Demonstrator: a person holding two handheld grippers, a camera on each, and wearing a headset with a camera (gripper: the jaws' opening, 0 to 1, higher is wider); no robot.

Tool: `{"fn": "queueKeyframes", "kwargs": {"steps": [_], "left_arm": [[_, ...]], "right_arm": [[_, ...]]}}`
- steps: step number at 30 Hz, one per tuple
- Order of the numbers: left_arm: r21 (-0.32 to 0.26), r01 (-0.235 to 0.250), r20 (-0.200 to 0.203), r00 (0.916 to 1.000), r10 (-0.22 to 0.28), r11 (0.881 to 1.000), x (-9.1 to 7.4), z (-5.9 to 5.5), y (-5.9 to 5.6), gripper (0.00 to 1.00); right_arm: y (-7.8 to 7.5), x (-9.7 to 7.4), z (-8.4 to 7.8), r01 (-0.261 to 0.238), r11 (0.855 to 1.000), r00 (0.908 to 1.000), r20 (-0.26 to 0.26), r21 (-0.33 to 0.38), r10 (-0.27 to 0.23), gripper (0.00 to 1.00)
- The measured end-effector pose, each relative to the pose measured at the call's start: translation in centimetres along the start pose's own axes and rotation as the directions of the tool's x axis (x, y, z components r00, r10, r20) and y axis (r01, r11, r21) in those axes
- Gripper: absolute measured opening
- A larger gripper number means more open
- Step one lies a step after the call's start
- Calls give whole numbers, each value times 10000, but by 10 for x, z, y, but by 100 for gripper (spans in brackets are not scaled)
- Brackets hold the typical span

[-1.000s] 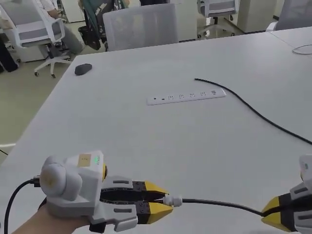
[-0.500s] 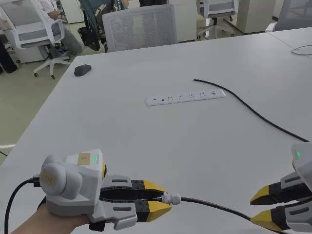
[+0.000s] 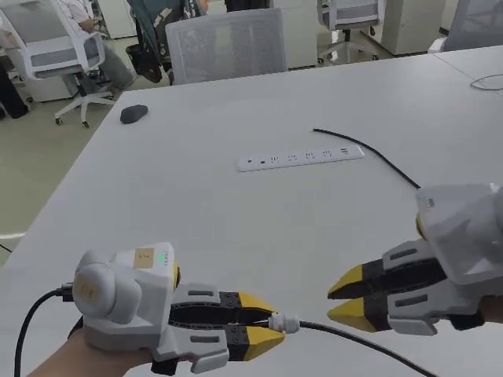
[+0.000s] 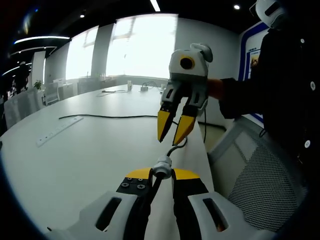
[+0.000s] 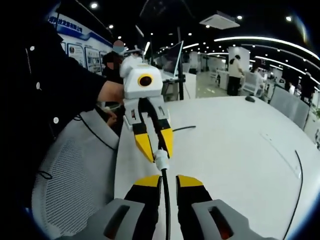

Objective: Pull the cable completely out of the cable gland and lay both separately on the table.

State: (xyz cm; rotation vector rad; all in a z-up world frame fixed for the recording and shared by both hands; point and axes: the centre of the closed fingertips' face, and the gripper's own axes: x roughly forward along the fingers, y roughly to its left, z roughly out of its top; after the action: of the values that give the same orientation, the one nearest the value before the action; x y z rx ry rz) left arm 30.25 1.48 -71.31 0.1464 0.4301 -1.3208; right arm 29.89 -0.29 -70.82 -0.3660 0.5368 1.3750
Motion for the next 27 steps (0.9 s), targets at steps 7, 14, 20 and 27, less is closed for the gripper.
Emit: {"fn": "queueKeyframes", "kwargs": {"steps": [7, 14, 20, 27], "left_arm": [[78, 87, 117, 9999, -87, 9999, 0, 3, -2, 15], [57, 141, 154, 9998, -142, 9999, 3, 3, -2, 15], [33, 160, 269, 9995, -160, 9999, 5, 6, -2, 15], [-57, 70, 330, 9994, -68, 10000, 1, 6, 1, 15]], "right_arm": [[6, 16, -8, -263, 9981, 9986, -476, -555, 237, 3], [4, 14, -9, -201, 9981, 9981, -598, -590, 166, 0], [2, 10, -10, 32, 9989, 9986, -522, -464, -56, 0], [-6, -8, -26, 331, 9994, 9967, -740, -126, -339, 0]]}}
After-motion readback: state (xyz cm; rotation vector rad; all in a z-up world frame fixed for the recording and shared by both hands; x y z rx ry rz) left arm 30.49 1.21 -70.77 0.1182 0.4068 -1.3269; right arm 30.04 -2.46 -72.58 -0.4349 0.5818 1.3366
